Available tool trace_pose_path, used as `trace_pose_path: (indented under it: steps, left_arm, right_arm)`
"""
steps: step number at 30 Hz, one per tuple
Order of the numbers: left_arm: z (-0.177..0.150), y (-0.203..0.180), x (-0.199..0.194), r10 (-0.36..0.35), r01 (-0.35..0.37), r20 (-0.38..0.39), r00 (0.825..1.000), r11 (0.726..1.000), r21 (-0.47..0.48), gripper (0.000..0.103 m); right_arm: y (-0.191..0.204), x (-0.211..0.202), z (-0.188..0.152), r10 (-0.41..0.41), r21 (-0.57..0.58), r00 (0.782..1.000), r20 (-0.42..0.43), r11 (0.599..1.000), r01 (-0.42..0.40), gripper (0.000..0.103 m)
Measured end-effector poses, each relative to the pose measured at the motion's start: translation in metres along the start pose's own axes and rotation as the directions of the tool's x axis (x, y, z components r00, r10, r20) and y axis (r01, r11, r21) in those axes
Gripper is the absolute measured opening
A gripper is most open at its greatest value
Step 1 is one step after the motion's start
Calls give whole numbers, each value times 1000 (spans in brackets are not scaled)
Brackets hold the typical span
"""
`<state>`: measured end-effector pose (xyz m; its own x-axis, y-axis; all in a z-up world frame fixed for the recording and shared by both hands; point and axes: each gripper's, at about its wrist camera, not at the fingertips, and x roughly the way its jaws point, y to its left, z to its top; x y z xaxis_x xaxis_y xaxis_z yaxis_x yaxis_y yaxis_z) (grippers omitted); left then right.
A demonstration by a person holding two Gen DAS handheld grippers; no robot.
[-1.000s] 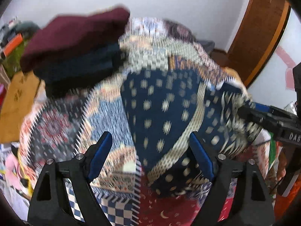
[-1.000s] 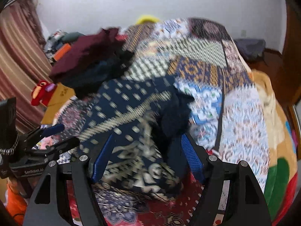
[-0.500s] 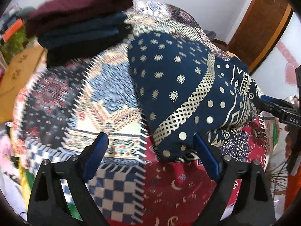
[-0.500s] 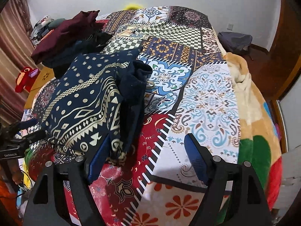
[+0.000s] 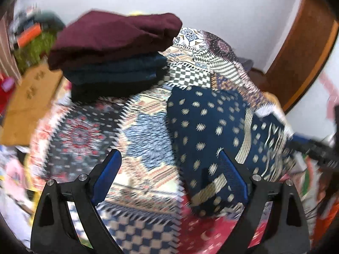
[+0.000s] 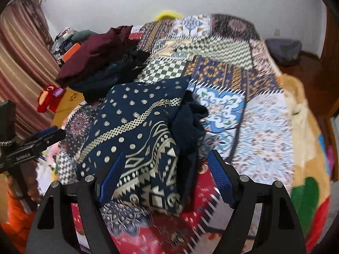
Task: Fold large clothes
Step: 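Grasp the folded navy bundle with both grippers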
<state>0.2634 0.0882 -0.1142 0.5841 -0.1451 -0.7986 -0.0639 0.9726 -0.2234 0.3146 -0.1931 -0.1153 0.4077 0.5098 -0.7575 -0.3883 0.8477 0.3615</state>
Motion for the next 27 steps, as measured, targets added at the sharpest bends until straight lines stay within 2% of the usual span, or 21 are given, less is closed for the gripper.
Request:
trace_pose_path:
  steps: [2, 3, 5, 7, 10, 15, 19, 21, 23, 25, 27]
  left_arm:
    - [7, 5, 12, -102, 99, -46, 994, 993, -62, 93]
    - [9, 8, 19, -158, 151, -70, 985, 984, -89, 93]
    - [12, 9, 36, -228, 213, -113, 967, 968, -131, 93]
    - [12, 8, 54, -253, 230, -154, 955, 961, -152, 93]
    - [10, 7, 82, -296, 259, -210, 932, 947, -189, 93]
    - [11, 16, 111, -435, 356, -216, 874, 876, -325, 99]
    - [10, 16, 131, -493, 386, -234, 838, 839, -384, 103]
    - [11, 15, 137, -510, 395, -240, 826, 827, -399, 103]
    - [11, 14, 144, -532, 404, -249, 810, 812, -421, 103]
    - [10, 15, 153, -561, 412, -259, 786, 788, -457, 103]
    - [10, 17, 157, -575, 417, -259, 776, 776, -473, 103]
  right_arm:
    - [-8, 11, 2, 24, 33, 999, -29, 999, -23, 77]
    - [-12, 18, 3, 34, 50, 998, -47, 998, -32, 77]
    - [-21, 31, 3, 47, 82, 995, -86, 996, -40, 77]
    - [-31, 43, 3, 61, 115, 991, -118, 992, -48, 77]
    - [-46, 59, 4, 138, 173, 976, -170, 979, -109, 78]
    - [-49, 69, 11, 158, 158, 968, -195, 979, -128, 85]
    - [-46, 84, 17, 172, 144, 960, -222, 979, -143, 85]
    - [-48, 89, 20, 185, 143, 956, -226, 977, -156, 85]
    - [-52, 96, 24, 208, 165, 950, -231, 971, -172, 85]
    - [-58, 104, 29, 231, 200, 942, -245, 962, -184, 85]
    - [-60, 110, 33, 259, 216, 937, -235, 954, -210, 85]
